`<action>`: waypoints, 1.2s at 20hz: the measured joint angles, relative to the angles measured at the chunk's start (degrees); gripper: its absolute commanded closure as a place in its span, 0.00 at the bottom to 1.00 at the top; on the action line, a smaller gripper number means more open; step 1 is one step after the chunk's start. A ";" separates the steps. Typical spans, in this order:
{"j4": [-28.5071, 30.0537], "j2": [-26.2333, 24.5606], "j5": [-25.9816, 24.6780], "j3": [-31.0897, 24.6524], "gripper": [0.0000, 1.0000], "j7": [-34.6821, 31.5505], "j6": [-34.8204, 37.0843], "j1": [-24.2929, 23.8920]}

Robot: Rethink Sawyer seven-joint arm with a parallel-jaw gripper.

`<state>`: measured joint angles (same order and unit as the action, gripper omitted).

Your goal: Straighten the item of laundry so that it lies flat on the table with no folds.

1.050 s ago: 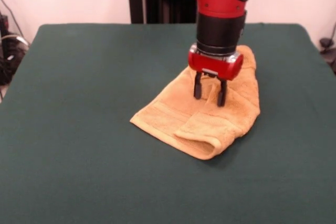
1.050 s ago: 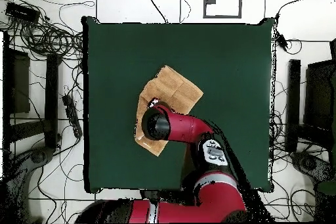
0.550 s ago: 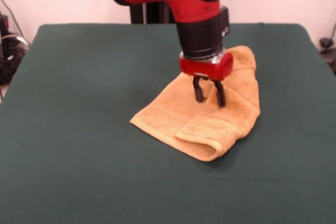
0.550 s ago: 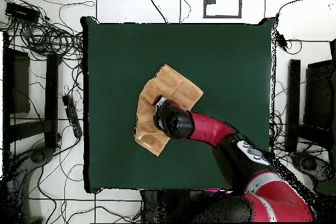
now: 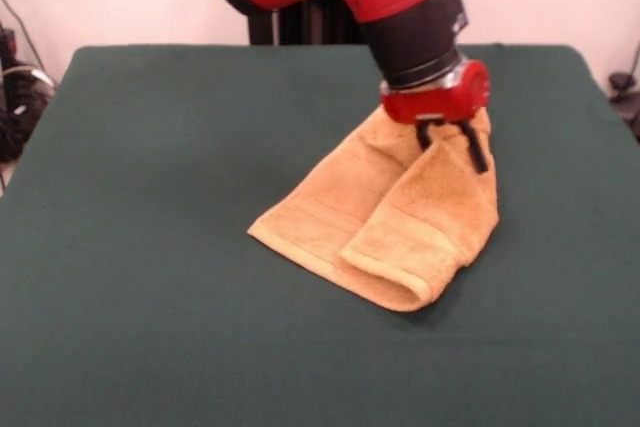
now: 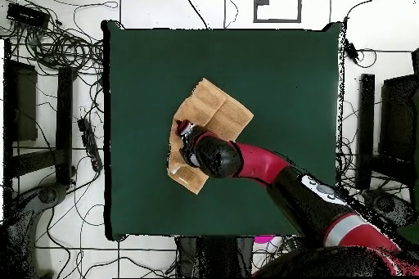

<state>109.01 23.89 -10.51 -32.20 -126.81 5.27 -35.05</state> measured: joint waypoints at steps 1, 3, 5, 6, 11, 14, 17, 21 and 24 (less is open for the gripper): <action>0.10 -0.06 -0.15 -0.42 0.00 0.00 0.00 -0.12; 0.61 -0.83 -1.17 -3.05 0.00 0.00 0.00 -0.67; 0.89 -1.34 -1.61 -4.38 0.00 0.00 -0.01 -0.82; 1.24 -1.76 -1.96 -5.68 0.00 0.00 -0.12 -0.81; 2.40 -2.21 -2.13 -8.50 0.00 0.00 -1.70 0.03; 2.86 -2.01 -2.14 -9.50 0.00 0.00 -3.13 1.37; 2.94 -1.85 -2.14 -9.99 0.00 0.00 -4.90 3.11; 2.89 -1.16 -2.14 -9.27 0.00 0.00 -8.05 6.27; 2.12 -0.66 -2.14 -6.68 0.00 0.00 -12.01 10.42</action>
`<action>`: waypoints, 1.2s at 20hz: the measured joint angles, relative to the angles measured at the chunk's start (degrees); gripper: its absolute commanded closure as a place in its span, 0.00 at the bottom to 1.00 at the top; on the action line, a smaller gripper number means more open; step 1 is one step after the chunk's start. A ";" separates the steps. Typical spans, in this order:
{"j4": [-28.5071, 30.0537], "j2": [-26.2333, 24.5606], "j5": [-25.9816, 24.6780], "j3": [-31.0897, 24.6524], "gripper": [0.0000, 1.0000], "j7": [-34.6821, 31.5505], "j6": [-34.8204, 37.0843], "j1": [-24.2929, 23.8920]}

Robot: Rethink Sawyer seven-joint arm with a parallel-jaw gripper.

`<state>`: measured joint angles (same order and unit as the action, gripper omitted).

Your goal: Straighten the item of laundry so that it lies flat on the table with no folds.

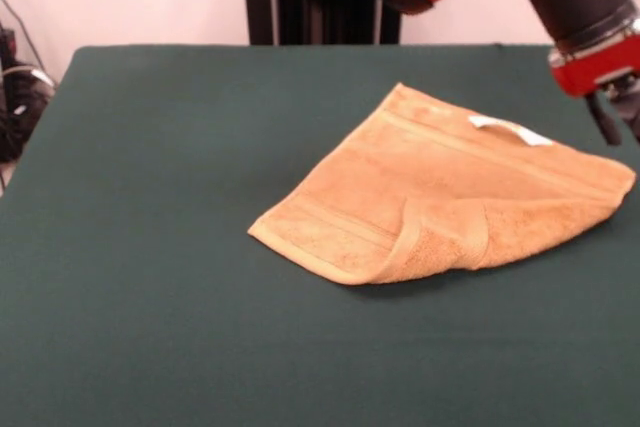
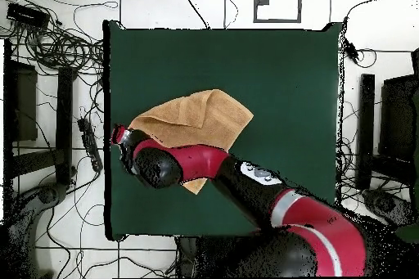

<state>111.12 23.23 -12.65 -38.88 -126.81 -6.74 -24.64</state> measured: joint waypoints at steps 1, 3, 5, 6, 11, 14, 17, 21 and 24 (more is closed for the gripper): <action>-0.24 -0.03 -0.01 0.60 0.00 0.00 -0.73 0.74; -1.20 -0.19 -0.04 3.05 0.00 0.00 -3.14 3.29; -2.82 -0.41 -0.02 7.55 0.00 0.00 -6.11 7.02; -3.24 -0.39 0.02 8.99 0.00 0.00 -6.58 8.10; -5.44 0.02 1.49 19.81 0.00 0.00 -6.71 15.61; -6.10 0.54 2.94 25.41 0.00 0.00 -3.15 18.90; -6.59 1.14 3.39 26.75 0.00 0.00 -0.33 19.48; -8.48 1.65 3.69 28.64 0.00 0.00 5.21 19.62; -10.26 1.52 3.68 29.88 0.00 0.00 7.81 19.88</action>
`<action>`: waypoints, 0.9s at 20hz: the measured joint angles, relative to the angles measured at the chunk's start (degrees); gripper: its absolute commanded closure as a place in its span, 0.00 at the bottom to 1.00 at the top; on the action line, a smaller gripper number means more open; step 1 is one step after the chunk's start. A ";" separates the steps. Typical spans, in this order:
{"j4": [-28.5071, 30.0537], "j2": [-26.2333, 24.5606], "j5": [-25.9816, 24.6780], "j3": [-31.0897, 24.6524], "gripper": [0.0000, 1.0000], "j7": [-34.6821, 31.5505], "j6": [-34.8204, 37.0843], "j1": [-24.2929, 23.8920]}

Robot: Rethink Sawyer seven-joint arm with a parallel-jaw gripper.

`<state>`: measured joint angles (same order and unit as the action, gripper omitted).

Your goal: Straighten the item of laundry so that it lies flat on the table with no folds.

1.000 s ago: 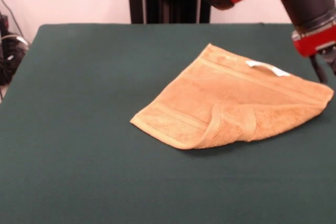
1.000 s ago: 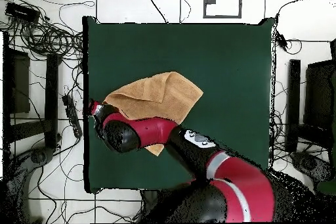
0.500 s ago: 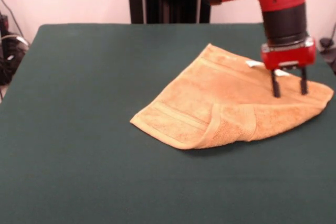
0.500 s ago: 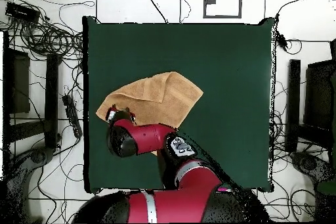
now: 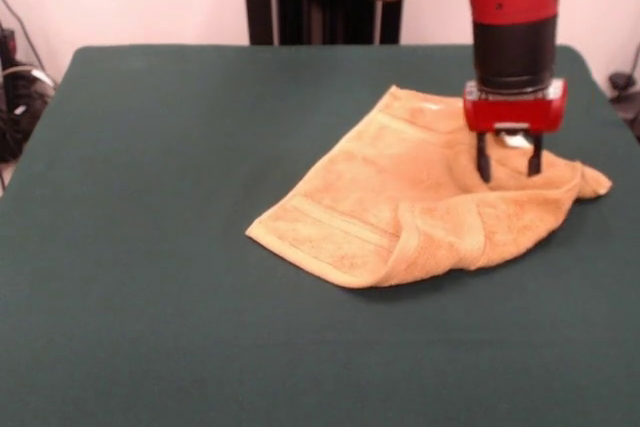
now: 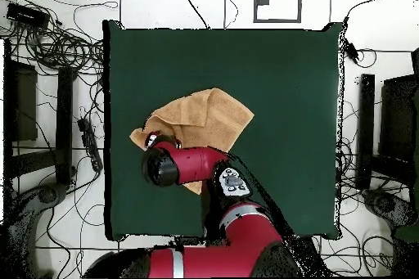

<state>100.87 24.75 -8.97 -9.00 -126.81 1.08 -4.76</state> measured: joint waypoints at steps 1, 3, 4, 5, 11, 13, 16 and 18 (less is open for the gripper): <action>-0.66 -0.14 0.00 0.56 0.00 0.00 0.54 0.24; -1.98 -0.44 0.00 1.93 0.00 0.00 0.96 1.01; -3.09 -0.63 -0.02 3.31 0.00 0.00 0.95 2.01; -3.39 -0.65 -0.04 3.69 0.00 0.00 0.95 2.29; -4.92 -0.53 -0.06 5.21 0.00 0.00 0.94 2.32; -4.97 -0.40 -0.08 5.12 0.00 0.00 0.99 1.37; -4.91 -0.24 -0.06 3.38 0.00 0.00 2.55 -1.42; -4.90 -0.24 -0.05 2.40 0.00 0.00 3.39 -2.59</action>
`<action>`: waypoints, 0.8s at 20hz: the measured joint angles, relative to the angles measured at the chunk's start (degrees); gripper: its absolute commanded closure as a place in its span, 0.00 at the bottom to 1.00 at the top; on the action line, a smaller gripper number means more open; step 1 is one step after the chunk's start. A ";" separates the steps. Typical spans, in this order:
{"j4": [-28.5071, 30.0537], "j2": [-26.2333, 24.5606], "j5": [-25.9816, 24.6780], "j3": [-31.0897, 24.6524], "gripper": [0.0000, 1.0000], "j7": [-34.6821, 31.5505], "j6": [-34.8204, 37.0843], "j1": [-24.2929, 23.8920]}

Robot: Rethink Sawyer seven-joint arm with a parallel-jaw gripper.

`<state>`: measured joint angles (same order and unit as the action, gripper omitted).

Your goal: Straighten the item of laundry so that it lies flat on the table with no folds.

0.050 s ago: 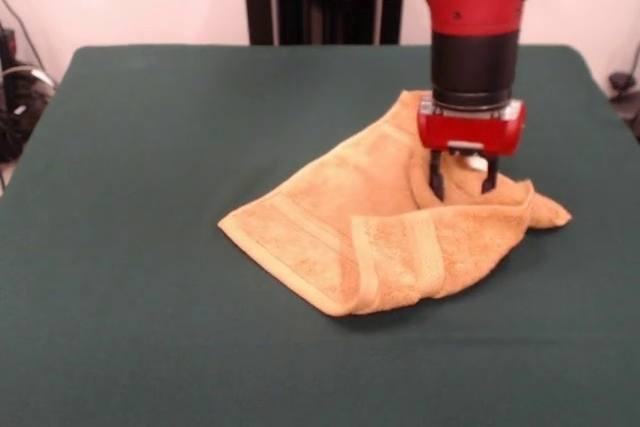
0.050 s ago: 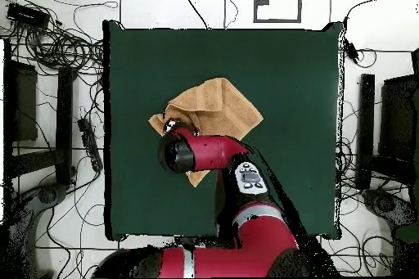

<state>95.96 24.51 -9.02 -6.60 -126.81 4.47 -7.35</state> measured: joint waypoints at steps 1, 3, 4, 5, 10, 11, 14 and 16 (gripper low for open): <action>0.00 0.00 0.00 -0.52 0.00 0.00 0.45 -0.60; 0.00 -0.03 0.01 -2.33 0.00 0.00 1.88 -2.48; -0.02 -0.07 0.00 -3.01 0.00 0.00 2.41 -3.14; -0.09 -0.26 -0.01 -4.53 0.00 0.00 3.50 -4.46; -0.41 -1.41 0.00 -7.95 0.00 0.01 5.32 -7.23; -0.49 -1.55 0.00 -8.19 0.00 0.01 5.37 -7.41; -0.84 -1.59 0.02 -7.99 0.00 0.01 5.38 -6.88; -1.31 -1.53 0.34 -6.90 0.00 0.01 5.37 -5.32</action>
<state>94.66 22.98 -8.68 -13.49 -126.80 9.84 -12.67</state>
